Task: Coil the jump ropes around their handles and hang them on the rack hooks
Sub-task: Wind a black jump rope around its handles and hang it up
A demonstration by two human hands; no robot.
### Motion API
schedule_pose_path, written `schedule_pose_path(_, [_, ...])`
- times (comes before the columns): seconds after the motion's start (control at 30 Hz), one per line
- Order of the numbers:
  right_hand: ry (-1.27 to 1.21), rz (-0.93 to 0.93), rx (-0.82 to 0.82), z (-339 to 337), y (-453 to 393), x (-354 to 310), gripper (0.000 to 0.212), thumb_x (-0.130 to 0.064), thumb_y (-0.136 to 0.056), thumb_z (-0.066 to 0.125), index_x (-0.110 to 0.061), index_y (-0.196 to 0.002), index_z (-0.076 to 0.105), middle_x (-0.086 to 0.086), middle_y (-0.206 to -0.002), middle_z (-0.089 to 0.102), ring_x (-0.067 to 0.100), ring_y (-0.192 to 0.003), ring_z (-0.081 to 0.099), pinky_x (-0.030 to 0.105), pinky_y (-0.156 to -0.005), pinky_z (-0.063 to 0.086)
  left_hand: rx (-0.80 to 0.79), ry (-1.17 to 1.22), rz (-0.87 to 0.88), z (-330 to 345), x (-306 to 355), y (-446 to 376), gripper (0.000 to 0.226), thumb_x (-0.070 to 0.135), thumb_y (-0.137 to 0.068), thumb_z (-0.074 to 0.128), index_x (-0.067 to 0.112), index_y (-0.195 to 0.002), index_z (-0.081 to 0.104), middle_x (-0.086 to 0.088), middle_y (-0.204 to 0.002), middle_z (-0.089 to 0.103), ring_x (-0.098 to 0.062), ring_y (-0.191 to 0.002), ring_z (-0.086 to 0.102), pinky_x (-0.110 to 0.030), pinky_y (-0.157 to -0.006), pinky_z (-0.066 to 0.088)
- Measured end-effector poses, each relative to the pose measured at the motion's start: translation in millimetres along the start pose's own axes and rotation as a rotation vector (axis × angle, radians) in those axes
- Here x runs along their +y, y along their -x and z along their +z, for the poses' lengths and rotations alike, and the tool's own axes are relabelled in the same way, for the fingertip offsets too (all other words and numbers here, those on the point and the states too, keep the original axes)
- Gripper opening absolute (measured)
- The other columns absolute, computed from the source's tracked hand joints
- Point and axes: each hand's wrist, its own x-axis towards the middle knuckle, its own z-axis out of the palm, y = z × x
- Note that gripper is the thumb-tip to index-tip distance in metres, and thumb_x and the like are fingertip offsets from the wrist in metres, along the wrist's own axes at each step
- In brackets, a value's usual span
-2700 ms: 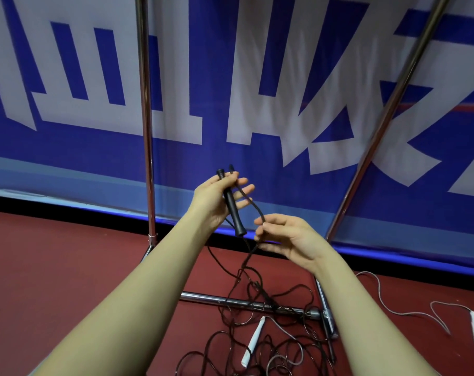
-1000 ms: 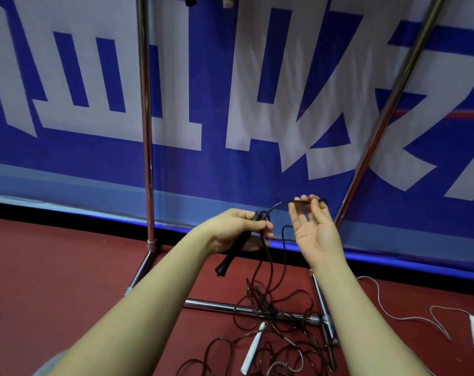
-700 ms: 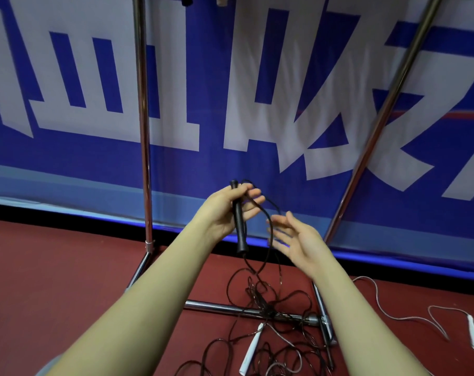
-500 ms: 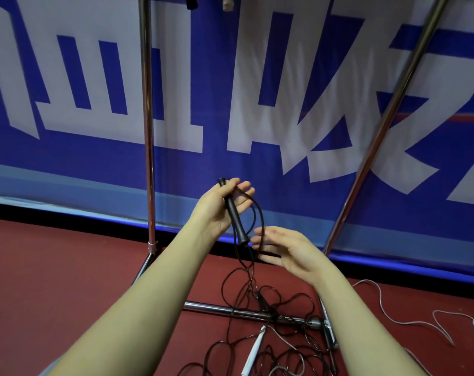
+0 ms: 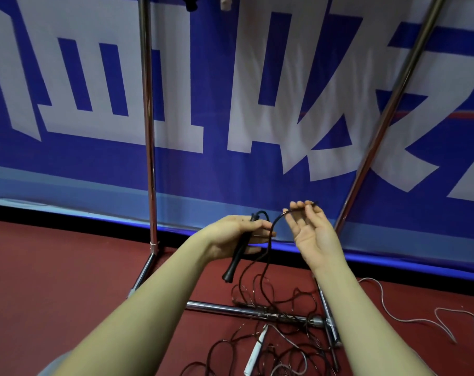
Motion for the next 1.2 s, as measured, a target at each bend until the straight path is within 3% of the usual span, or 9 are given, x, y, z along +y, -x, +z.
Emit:
schedule_pose_path(0.1, [-0.076, -0.03, 0.007, 1.0, 0.7, -3.0, 0.023, -0.003, -0.1, 0.038, -0.009, -0.082, 0.052, 0.002, -0.067, 0.068, 0.013, -0.07, 0.071, 0.028, -0.067, 0.06, 0.0, -0.05, 0.078, 6.0, -1.4, -2.2, 0.012, 0.009, -0.095, 0.055, 0.01, -0.098, 0.067, -0.003, -0.095, 0.073, -0.014, -0.09, 0.065, -0.028, -0.085, 0.051])
schedule_pose_path(0.27, [-0.054, 0.009, 0.048, -6.0, -4.2, -4.4, 0.018, -0.008, -0.1, 0.044, -0.008, -0.085, 0.054, 0.005, -0.074, 0.07, 0.015, -0.074, 0.072, 0.029, -0.064, 0.06, 0.051, -0.015, 0.182, 14.8, 2.7, -2.0, 0.008, 0.003, -0.093, 0.057, 0.007, -0.091, 0.064, -0.005, -0.082, 0.068, -0.014, -0.074, 0.067, -0.029, -0.066, 0.057])
schedule_pose_path(0.43, [0.32, 0.179, 0.006, -16.7, -4.8, 5.4, 0.019, -0.022, -0.098, 0.049, -0.008, -0.093, 0.061, 0.007, -0.088, 0.072, 0.019, -0.085, 0.069, 0.037, -0.079, 0.057, 0.145, 0.282, 0.31, 16.1, 21.7, -2.2, 0.011, 0.005, -0.094, 0.055, 0.007, -0.09, 0.064, -0.002, -0.075, 0.069, -0.021, -0.074, 0.071, -0.036, -0.075, 0.058])
schedule_pose_path(0.57, [0.478, 0.217, -0.169, -13.0, -0.6, 9.2, 0.024, -0.022, -0.098, 0.048, -0.008, -0.102, 0.066, 0.007, -0.102, 0.071, 0.018, -0.099, 0.066, 0.042, -0.094, 0.05, 0.191, 0.473, 0.348, 12.7, 33.3, 0.7, 0.011, 0.005, -0.096, 0.053, 0.005, -0.092, 0.063, -0.004, -0.074, 0.069, -0.023, -0.072, 0.072, -0.038, -0.067, 0.061])
schedule_pose_path(0.73, [0.815, 0.046, -0.191, -6.4, 3.8, 14.1, 0.014, -0.011, -0.093, 0.057, -0.013, -0.101, 0.068, -0.008, -0.098, 0.071, -0.005, -0.092, 0.063, 0.011, -0.079, 0.045, 0.194, 0.593, 0.34, 7.5, 37.0, 4.7, 0.008, 0.004, -0.095, 0.054, 0.003, -0.095, 0.061, -0.006, -0.074, 0.069, -0.023, -0.073, 0.073, -0.036, -0.06, 0.06])
schedule_pose_path(0.8, [0.819, 0.01, -0.19, -6.1, 3.4, 15.2, 0.011, -0.007, -0.09, 0.06, -0.013, -0.094, 0.068, -0.006, -0.092, 0.07, -0.005, -0.085, 0.063, 0.006, -0.073, 0.043, 0.197, 0.607, 0.352, 6.3, 38.0, 5.5, 0.007, 0.003, -0.095, 0.053, 0.003, -0.094, 0.06, -0.006, -0.073, 0.069, -0.024, -0.072, 0.073, -0.037, -0.059, 0.06])
schedule_pose_path(0.9, [0.807, 0.046, -0.238, -5.8, 2.9, 14.0, 0.01, -0.001, -0.089, 0.06, -0.009, -0.089, 0.065, 0.0, -0.084, 0.073, 0.01, -0.084, 0.067, 0.02, -0.082, 0.05, 0.224, 0.639, 0.37, 4.8, 37.5, 5.3, 0.007, 0.002, -0.095, 0.052, 0.004, -0.092, 0.059, -0.008, -0.076, 0.069, -0.026, -0.072, 0.073, -0.04, -0.061, 0.061])
schedule_pose_path(1.03, [0.721, 0.116, -0.206, -2.7, 5.7, 16.2, 0.01, -0.001, -0.094, 0.052, -0.007, -0.092, 0.059, 0.004, -0.072, 0.07, 0.021, -0.074, 0.069, 0.033, -0.074, 0.059, 0.217, 0.593, 0.34, 1.0, 33.2, 3.5, 0.011, 0.008, -0.098, 0.05, 0.003, -0.096, 0.06, -0.012, -0.091, 0.068, -0.025, -0.075, 0.073, -0.038, -0.068, 0.06])
schedule_pose_path(1.2, [0.369, 0.036, -0.072, -0.6, 3.1, 5.9, 0.014, -0.001, -0.098, 0.044, -0.009, -0.091, 0.054, 0.005, -0.07, 0.068, 0.02, -0.07, 0.071, 0.031, -0.063, 0.059, 0.125, 0.14, 0.065, -9.1, 19.1, 3.4, 0.019, 0.016, -0.099, 0.046, 0.008, -0.102, 0.063, -0.011, -0.097, 0.07, -0.022, -0.083, 0.069, -0.032, -0.073, 0.057])
